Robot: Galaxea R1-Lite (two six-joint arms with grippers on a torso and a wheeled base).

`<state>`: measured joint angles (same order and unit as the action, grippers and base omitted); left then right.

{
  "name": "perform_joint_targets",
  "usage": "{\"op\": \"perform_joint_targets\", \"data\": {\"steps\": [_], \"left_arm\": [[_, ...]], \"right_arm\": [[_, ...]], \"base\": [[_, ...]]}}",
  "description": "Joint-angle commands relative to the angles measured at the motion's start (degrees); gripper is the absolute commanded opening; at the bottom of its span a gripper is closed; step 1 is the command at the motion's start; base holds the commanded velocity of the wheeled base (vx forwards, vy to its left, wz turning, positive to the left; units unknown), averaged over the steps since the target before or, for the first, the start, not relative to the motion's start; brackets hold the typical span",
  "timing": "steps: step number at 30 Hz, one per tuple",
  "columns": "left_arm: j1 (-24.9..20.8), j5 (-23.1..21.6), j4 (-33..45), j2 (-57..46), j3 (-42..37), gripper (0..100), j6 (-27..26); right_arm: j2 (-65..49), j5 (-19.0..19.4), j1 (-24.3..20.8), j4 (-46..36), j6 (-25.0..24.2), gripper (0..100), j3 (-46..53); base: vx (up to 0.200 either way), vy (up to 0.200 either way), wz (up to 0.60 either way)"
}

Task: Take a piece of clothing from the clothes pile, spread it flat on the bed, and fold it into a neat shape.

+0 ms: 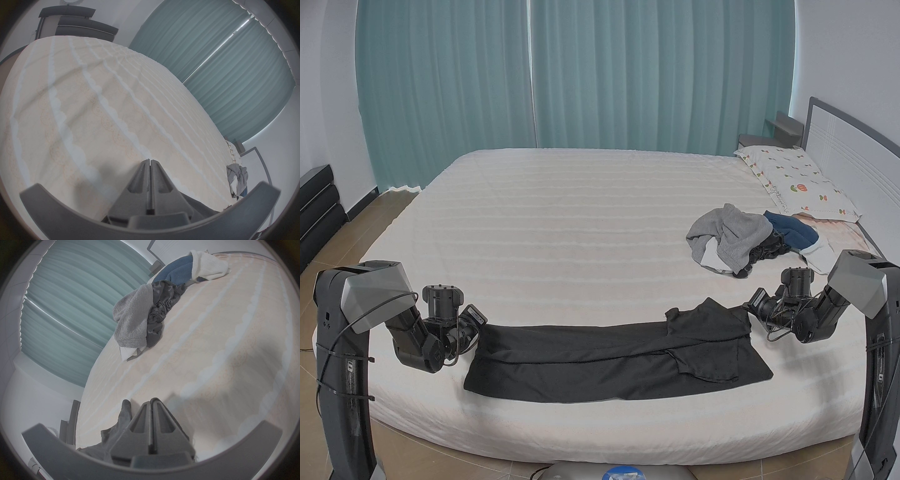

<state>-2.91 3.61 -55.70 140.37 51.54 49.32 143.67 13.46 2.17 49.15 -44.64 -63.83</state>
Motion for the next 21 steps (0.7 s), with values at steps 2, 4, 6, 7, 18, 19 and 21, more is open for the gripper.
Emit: {"op": "perform_joint_targets", "data": {"steps": [2,4,6,7,18,19,21], "left_arm": [[0.0,0.0,0.1,0.0,-0.2,0,0.1],[0.0,-0.1,0.1,0.0,-0.5,100,0.1],[0.0,-0.3,0.1,-0.1,-0.7,100,0.1],[0.0,-0.3,0.1,-0.1,-0.7,100,0.1],[1.1,-1.0,0.3,-0.7,-0.5,100,1.4],[1.1,-1.0,0.3,-0.7,-0.5,100,1.7],[1.1,-1.0,0.2,-0.7,-0.4,100,2.0]], "right_arm": [[0.2,0.0,0.0,0.1,0.1,0,0.2],[0.2,0.0,0.0,0.1,0.1,0,0.3],[0.7,0.1,-0.1,0.2,0.3,100,0.3],[0.8,0.1,-0.1,0.2,0.4,100,0.3],[-4.4,0.2,-0.4,2.7,2.1,100,3.5],[-5.7,0.1,-0.6,3.0,2.6,100,4.5],[-7.8,0.2,-0.8,4.0,4.8,100,6.6]], "base": [[0.0,0.0,0.0],[0.0,0.0,0.0],[0.0,0.0,0.0],[0.0,0.0,0.0],[0.0,0.0,0.0],[0.0,0.0,0.0],[0.0,0.0,0.0]]}}
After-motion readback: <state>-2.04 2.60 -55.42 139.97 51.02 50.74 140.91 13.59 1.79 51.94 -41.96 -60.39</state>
